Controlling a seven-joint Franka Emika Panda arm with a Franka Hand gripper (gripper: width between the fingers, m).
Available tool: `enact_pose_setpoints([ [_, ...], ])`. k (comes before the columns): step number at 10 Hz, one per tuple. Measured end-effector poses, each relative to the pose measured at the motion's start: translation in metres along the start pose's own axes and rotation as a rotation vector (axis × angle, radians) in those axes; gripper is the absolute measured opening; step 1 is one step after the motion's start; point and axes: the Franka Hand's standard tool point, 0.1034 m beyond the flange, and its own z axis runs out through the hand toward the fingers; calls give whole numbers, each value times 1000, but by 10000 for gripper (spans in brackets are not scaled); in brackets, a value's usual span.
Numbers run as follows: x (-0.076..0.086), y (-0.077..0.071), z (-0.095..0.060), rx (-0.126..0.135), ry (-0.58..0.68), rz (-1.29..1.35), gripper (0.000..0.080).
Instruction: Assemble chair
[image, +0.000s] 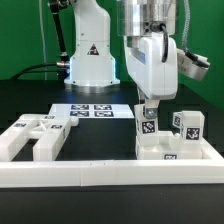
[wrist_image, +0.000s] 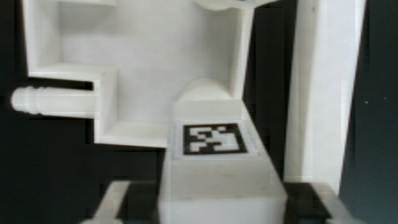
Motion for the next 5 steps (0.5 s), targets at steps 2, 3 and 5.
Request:
enact_pose_setpoints([
  [2,0,0,0,0,0,-122,496],
  [3,0,0,0,0,0,-142,600],
  [5,1,0,-1,2,1,-387,640],
])
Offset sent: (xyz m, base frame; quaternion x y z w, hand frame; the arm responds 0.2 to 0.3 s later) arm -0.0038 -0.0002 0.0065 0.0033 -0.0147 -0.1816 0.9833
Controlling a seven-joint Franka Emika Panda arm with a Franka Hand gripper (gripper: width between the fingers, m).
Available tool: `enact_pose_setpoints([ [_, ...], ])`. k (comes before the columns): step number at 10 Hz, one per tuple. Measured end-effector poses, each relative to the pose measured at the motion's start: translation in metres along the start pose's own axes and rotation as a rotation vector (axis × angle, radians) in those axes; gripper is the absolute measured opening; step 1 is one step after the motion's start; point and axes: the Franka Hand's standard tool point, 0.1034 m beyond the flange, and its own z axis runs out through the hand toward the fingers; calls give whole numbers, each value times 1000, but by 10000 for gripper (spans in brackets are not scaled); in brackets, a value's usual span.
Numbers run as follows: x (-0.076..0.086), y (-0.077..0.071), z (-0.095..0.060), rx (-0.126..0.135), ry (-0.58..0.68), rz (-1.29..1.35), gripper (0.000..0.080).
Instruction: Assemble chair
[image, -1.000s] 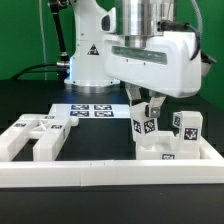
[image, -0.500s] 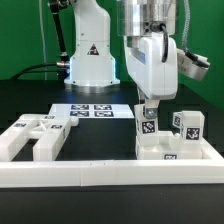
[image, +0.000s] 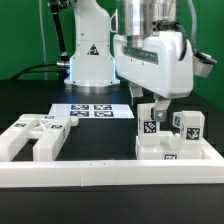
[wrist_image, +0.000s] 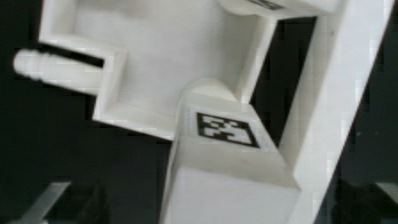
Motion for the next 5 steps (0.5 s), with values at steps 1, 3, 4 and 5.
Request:
enact_pose_setpoints([
  [1,1,-1,0,8,7,-135,647],
  [3,2,-1,0,9,10,-344,647],
  [4,1,-1,0,10,11,-432,649],
  [5,1,-2,0,13,15,-518,649],
])
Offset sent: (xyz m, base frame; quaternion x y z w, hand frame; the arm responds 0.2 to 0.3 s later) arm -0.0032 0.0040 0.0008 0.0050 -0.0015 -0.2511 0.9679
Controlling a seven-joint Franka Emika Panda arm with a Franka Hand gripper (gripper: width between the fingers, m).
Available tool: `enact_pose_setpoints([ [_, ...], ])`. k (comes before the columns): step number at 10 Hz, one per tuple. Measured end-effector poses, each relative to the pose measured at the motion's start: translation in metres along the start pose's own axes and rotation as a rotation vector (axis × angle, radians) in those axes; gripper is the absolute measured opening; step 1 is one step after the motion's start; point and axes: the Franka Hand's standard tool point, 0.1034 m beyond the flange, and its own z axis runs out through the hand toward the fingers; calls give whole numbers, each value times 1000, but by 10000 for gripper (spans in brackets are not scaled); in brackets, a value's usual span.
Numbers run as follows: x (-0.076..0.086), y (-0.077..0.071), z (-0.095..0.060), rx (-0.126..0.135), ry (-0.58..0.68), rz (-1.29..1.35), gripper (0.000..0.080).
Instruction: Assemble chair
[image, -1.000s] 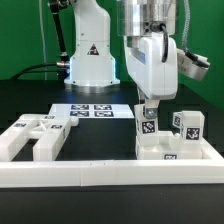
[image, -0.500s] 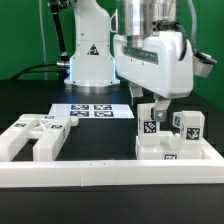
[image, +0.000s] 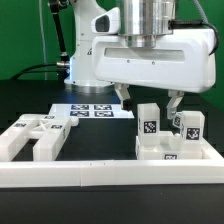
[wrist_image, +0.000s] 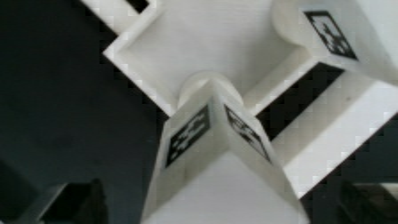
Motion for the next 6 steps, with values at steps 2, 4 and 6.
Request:
enact_pose_setpoints([
  [2,0,-1,0,1,2,-138,649],
  [4,0,0,0,-1,3,-324,649],
  [6,2,2,1,-1,2,-363,619],
])
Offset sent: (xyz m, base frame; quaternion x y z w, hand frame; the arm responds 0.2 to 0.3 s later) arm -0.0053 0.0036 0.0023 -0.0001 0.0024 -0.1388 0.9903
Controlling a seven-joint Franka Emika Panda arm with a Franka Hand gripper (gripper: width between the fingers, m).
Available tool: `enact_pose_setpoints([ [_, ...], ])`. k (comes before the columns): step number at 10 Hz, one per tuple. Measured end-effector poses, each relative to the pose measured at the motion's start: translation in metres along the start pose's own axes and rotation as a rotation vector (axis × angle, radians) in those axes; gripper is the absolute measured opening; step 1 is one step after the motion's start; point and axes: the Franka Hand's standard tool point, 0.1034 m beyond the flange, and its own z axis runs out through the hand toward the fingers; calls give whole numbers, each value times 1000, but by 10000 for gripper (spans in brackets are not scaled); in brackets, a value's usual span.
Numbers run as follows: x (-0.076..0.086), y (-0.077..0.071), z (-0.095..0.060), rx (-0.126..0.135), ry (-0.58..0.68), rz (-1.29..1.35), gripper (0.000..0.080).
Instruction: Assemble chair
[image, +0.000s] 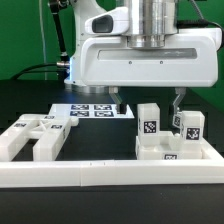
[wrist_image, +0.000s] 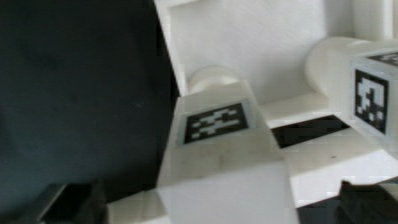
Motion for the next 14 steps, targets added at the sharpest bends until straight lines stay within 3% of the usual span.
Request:
enact_pose_setpoints([
  [1,0,0,0,0,0,0,619],
  [2,0,0,0,0,-1,7,439],
  [3,0,0,1,-1,-1,25,439],
  [4,0,0,0,-1,-1,25,288],
  [6,0,0,1,0,-1,133,289],
  [14,0,-1,3,-1,-5,1101,291],
])
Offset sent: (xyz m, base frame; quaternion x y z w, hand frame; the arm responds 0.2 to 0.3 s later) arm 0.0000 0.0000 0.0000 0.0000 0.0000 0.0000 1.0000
